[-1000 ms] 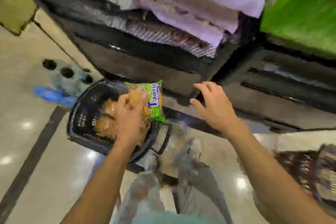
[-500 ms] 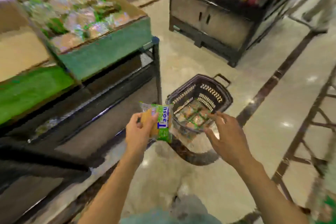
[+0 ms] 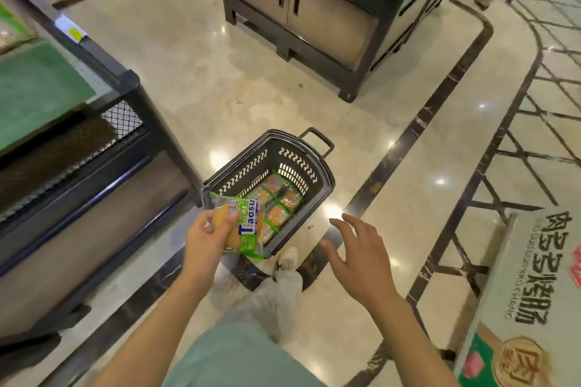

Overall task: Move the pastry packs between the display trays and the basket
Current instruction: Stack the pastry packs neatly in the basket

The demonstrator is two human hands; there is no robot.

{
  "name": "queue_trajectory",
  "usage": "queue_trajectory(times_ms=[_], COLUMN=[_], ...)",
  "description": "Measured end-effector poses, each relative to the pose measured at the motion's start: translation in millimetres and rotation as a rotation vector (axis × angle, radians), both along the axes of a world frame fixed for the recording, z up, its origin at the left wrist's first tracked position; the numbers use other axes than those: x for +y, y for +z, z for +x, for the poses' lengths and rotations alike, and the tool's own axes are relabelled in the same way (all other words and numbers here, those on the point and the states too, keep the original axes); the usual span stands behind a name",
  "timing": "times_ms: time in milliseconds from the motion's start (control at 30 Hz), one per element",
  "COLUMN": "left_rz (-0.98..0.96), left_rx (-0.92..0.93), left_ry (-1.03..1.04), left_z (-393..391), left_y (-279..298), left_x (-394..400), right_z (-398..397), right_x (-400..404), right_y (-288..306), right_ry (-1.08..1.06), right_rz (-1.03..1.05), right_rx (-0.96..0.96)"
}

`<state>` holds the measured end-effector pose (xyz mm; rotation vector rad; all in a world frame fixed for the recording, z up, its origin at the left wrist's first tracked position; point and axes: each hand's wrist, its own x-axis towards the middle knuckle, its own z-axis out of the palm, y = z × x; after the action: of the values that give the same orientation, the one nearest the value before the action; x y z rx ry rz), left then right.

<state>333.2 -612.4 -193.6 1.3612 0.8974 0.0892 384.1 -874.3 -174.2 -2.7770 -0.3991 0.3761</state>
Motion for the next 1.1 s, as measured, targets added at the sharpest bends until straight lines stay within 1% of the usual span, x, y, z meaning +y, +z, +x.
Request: queue_trajectory(times_ms=[100,200,367,500,633,700,800,967,1033,1100], left_rz=[-0.042,-0.081,-0.123,-0.124,-0.110,-0.113,-0.107,-0.158,-0.210,-0.202], left_rx=[0.051,0.065,0.107,0.176,0.227,0.243,0.294,0.353,0.377,0.423], left_ry=[0.108,0.187,0.422,0.623,0.812,0.893,0.892,0.760,0.661,0.554], left_z=[49,91,129,143,165,178,198,214,211,206], left_y=[-26,-40,-62,-96,-140,-177,-242,-387,-453,-516], left_x=[-2,-9,-14,-19,-29,-34,-43,-42,-44,-45], right_z=[71,140,216,270,321,345,370,386,384,384], right_x=[3,15,47,73,101,113,124,143,146,146], right_y=[-11,-21,-43,-82,-148,-195,-270,-416,-474,-520], right_ry=[0.085,0.217,0.462,0.704,0.879,0.951,1.071,1.171,1.206,1.207], right_rz=[-0.059,-0.150,-0.201,-0.259,-0.257,-0.285,-0.339,-0.365,-0.377,-0.371], right_rx=[0.037,0.108,0.200,0.271,0.300,0.323,0.332,0.301,0.284,0.265])
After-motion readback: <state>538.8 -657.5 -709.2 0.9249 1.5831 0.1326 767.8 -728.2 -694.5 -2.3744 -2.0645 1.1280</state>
